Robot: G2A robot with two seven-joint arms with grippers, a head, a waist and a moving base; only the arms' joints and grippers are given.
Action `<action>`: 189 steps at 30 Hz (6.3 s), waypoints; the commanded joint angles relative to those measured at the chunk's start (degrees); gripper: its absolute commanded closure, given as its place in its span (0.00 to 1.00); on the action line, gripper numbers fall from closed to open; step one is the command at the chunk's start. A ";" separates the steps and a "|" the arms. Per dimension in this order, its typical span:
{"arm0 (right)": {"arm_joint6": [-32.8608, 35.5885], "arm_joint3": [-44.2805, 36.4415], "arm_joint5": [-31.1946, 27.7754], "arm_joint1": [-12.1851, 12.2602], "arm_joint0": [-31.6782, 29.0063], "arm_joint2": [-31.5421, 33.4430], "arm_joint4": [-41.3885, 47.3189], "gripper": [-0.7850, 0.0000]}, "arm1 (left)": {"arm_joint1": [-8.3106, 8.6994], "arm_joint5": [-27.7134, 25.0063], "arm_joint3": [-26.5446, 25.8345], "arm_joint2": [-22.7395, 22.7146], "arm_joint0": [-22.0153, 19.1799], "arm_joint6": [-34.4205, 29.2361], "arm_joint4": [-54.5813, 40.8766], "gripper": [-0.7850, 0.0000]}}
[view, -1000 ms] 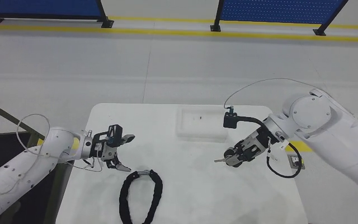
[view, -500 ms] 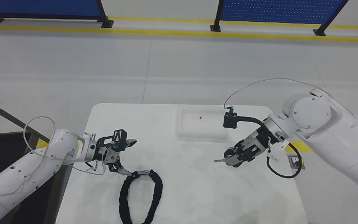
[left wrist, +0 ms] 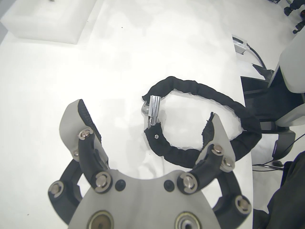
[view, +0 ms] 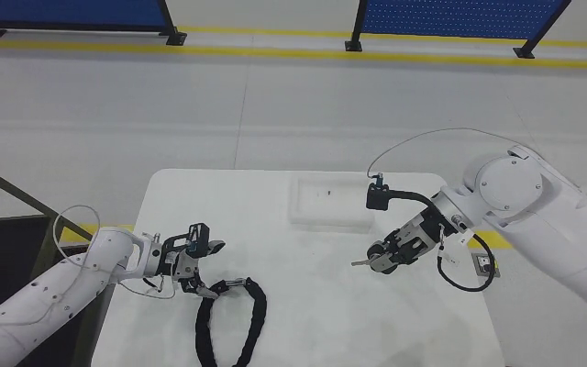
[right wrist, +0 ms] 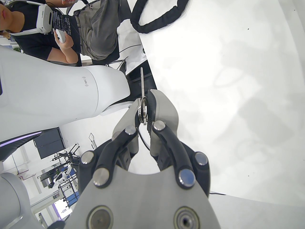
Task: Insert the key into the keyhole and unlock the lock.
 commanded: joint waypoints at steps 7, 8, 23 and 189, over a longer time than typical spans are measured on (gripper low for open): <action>0.00 0.00 0.00 0.00 0.00 0.00 0.00 1.00 | -3.93 3.43 3.55 0.23 2.53 3.59 10.45 0.00; 0.00 0.00 0.00 0.00 0.00 0.00 0.00 1.00 | -4.30 4.05 3.94 0.23 2.89 4.47 11.58 0.00; 0.00 0.00 0.00 0.00 0.00 0.00 0.00 1.00 | -5.14 12.29 7.11 -1.64 7.83 17.35 22.37 0.00; -2.83 -6.19 35.41 -4.10 25.43 -26.61 5.59 1.00 | -22.68 4.34 -3.88 -6.64 -0.41 30.17 13.74 1.00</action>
